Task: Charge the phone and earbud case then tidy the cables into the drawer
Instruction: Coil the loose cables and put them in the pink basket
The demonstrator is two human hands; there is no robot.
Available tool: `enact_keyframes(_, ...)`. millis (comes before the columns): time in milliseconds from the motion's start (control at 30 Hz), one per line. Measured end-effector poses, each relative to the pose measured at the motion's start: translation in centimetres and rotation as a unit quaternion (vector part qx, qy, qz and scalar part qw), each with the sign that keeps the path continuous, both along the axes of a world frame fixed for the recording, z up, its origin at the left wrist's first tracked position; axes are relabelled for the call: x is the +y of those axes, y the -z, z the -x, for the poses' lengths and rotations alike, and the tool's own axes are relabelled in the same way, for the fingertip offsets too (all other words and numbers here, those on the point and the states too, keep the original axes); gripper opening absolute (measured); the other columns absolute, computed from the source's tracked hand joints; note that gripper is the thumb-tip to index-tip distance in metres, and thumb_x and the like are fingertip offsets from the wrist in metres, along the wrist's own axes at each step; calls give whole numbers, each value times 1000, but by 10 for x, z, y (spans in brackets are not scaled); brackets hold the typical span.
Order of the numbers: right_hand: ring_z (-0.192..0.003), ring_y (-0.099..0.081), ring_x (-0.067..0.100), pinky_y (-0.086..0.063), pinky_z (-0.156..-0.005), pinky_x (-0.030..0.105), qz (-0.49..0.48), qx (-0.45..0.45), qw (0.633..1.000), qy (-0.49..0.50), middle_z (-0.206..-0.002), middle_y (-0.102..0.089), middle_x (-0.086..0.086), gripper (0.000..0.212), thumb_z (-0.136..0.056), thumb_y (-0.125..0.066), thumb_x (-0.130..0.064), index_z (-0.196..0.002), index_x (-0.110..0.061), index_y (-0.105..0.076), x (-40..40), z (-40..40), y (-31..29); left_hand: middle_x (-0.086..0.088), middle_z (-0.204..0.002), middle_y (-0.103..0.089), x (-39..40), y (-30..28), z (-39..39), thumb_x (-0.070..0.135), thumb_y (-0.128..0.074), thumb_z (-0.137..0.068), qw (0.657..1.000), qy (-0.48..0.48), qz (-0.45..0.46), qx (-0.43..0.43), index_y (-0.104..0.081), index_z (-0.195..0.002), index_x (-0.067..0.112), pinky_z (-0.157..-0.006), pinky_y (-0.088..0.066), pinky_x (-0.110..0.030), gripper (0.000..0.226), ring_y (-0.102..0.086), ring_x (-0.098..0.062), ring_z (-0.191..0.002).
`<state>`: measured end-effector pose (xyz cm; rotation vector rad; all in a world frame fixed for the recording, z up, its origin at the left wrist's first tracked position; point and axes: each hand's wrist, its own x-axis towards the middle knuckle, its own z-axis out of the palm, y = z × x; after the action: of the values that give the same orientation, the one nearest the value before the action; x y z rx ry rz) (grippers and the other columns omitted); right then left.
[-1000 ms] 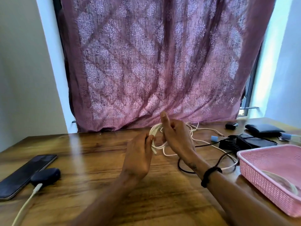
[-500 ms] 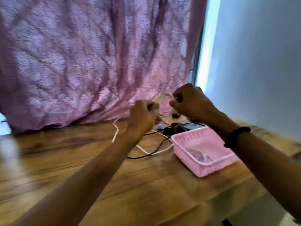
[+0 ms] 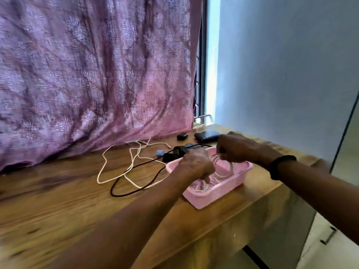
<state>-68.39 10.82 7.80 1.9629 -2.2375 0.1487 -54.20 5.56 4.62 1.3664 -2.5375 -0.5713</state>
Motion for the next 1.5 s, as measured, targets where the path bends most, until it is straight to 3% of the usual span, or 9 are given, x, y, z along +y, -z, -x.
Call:
enact_keyframes(67,-87,-67,31,-43,-64,30,13,61,998,-12,-94,-67,8,5,-89,-70,-14,-90,-18,-67,1,-7,3,-7,-103,-73,4,-2,0,34,-81,-86,1000,-12,24,-10,-68,-111,8,-73,-55,-31,38,-71,-20,-96)
enact_keyframes(167,-96,-69,34,-43,-64,33,16,162,986,-43,-116,-68,13,29,-93,-68,-13,-122,-11,-62,0,-15,13,-9,-116,-67,6,-1,-2,39,-85,-81,996,-19,91,-13,-64,-118,10,-76,-45,-33,52,-65,-26,-109)
enact_keyframes(600,-68,-66,12,-61,-65,35,9,60,995,-84,-82,-71,-1,6,-90,-74,-16,-85,-16,-75,4,-7,3,-5,-85,-79,-6,-3,-38,25,-86,-81,981,31,121,146,-82,-91,13,-75,-64,-38,17,-75,-18,-70)
enact_keyframes(767,-77,-67,17,-62,-70,41,5,57,995,-78,-91,-68,0,2,-95,-69,-18,-97,-19,-67,6,-9,-5,1,-80,-79,-6,-5,-63,30,-83,-84,968,58,156,186,-83,-90,16,-72,-63,-36,16,-71,-8,-63)
enact_keyframes(933,-70,-65,19,-57,-63,45,44,16,993,-109,-77,-62,-2,33,-98,-58,-11,-74,-31,-47,4,-31,-10,6,-80,-78,-21,-4,-110,34,-77,-88,943,-3,217,253,-82,-85,18,-67,-56,-28,18,-70,-6,-69)
enact_keyframes(1067,-71,-66,17,-59,-64,43,81,16,986,-147,-80,-67,-4,13,-90,-61,-18,-80,-24,-66,-16,-57,-6,0,-82,-79,-55,15,-168,33,-74,-88,927,-132,244,252,-81,-89,17,-66,-52,-28,18,-73,-19,-76)
enact_keyframes(1300,-73,-65,17,-56,-67,36,77,-23,975,-209,-80,-67,-4,11,-81,-64,-8,-80,-18,-69,-77,-142,2,4,-113,-67,-82,66,-250,52,-65,-90,950,-229,211,26,-74,-102,30,-91,-51,-40,27,-57,-23,-118)
enact_keyframes(1433,-80,-66,18,-57,-76,32,61,-107,975,-185,-88,-65,-4,15,-89,-61,-15,-98,-19,-72,-106,-203,27,0,-102,-69,-91,72,-263,34,-63,-96,941,-194,260,100,-68,-93,24,-87,-49,-40,12,-60,-24,-106)
enact_keyframes(1500,-77,-70,21,-59,-74,37,46,-244,955,-161,-88,-71,0,15,-93,-59,-25,-103,-21,-69,-117,-238,46,-3,-91,-69,-99,76,-270,28,-63,-97,920,-183,270,216,-67,-91,19,-77,-48,-38,12,-63,-27,-90)
